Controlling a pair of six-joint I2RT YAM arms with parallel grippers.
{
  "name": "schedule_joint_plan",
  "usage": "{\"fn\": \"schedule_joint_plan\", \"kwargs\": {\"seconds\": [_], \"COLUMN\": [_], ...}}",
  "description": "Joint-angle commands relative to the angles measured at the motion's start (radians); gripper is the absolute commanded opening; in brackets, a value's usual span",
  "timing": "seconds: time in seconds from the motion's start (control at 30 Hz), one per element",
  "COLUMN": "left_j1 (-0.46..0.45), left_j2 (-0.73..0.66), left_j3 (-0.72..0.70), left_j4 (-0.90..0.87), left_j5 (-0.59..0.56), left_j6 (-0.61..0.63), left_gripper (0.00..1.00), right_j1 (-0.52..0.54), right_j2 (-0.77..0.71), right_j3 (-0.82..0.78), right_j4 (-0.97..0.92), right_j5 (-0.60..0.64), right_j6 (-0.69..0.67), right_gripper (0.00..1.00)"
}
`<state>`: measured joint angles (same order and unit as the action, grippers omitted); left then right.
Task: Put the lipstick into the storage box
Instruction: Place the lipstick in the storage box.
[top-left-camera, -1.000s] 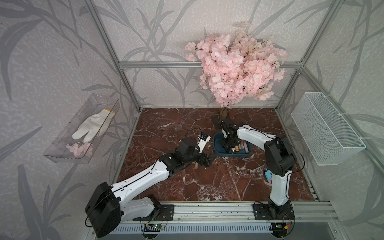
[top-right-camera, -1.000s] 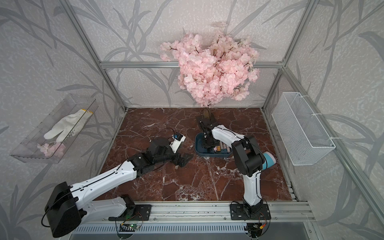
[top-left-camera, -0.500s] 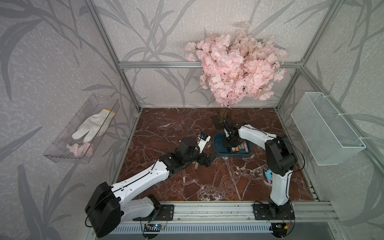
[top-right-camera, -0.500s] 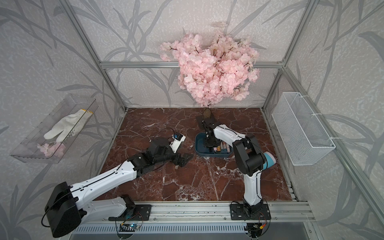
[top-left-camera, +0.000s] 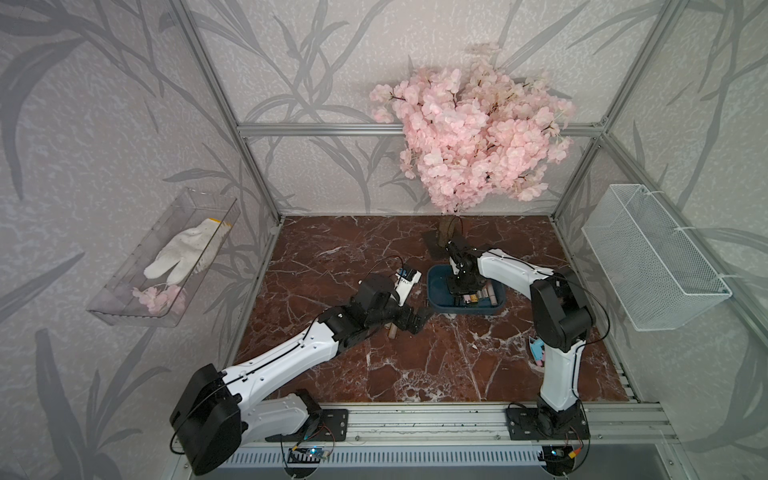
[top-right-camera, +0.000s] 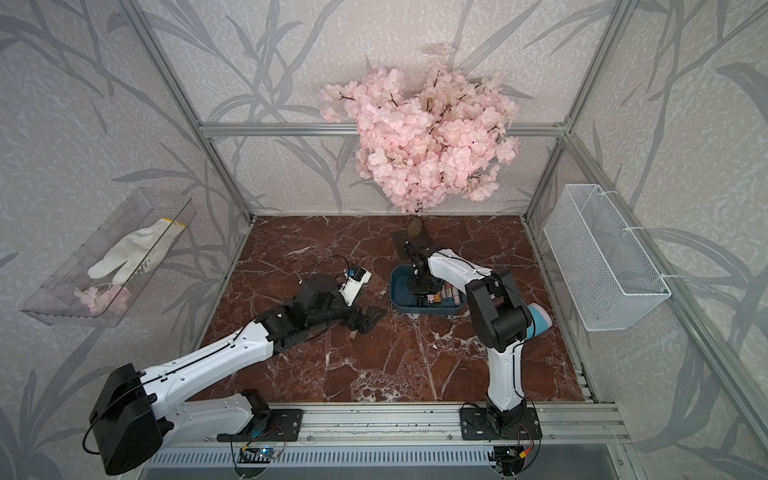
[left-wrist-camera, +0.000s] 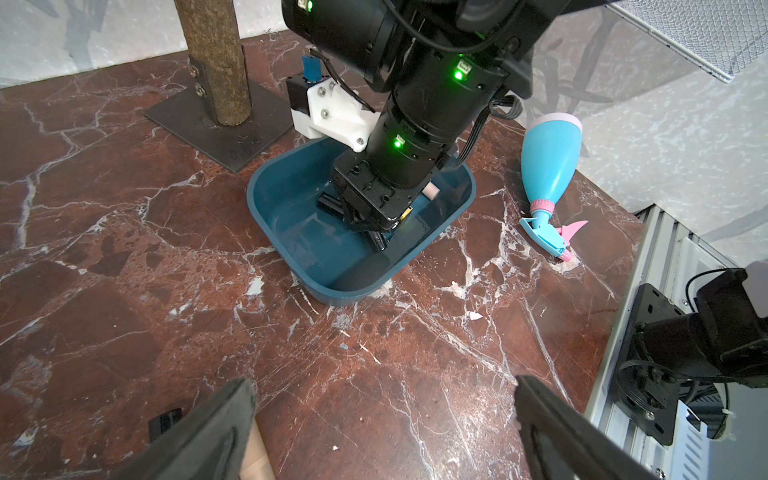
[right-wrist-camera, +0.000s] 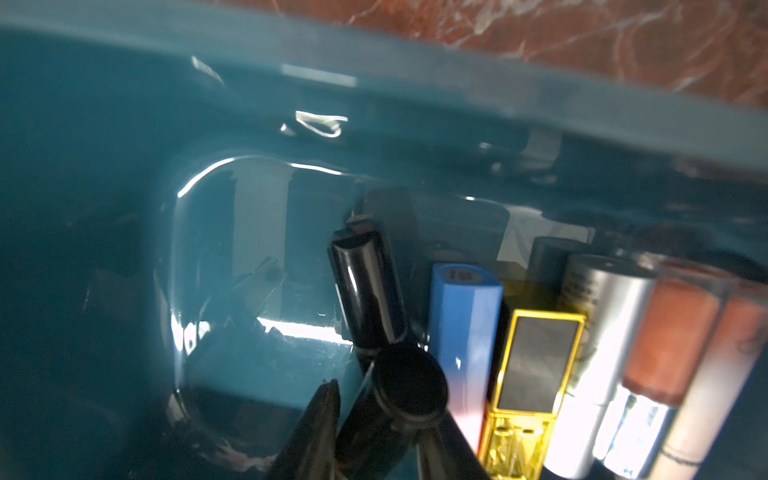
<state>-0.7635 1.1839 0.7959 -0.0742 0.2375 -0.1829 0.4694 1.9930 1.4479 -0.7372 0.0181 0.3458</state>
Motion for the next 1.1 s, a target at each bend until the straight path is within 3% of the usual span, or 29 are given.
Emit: {"fn": "schedule_joint_plan", "kwargs": {"seconds": [0.0, 0.23, 0.87, 1.07], "left_j1": [0.003, 0.003, 0.002, 0.003], "left_j2": [-0.029, -0.05, -0.166, -0.242], "left_j3": [-0.015, -0.029, -0.111, -0.151], "left_j4": [0.013, 0.028, 0.05, 0.033], "left_j5": [0.015, 0.02, -0.048, -0.109], "left_j6": [-0.006, -0.013, -0.047, -0.048], "left_gripper": [1.0, 1.0, 1.0, 1.0], "right_j1": [-0.006, -0.007, -0.006, 0.055], "right_j2": [-0.019, -0.095, -0.274, -0.281], "right_j3": [-0.012, -0.011, -0.002, -0.026], "right_j4": [-0.023, -0.027, -0.067, -0.057], "right_j5": [0.02, 0.023, -0.06, -0.089], "right_j6": [-0.008, -0.01, 0.03, 0.067], "right_gripper": [0.37, 0.45, 0.45, 0.45]}}
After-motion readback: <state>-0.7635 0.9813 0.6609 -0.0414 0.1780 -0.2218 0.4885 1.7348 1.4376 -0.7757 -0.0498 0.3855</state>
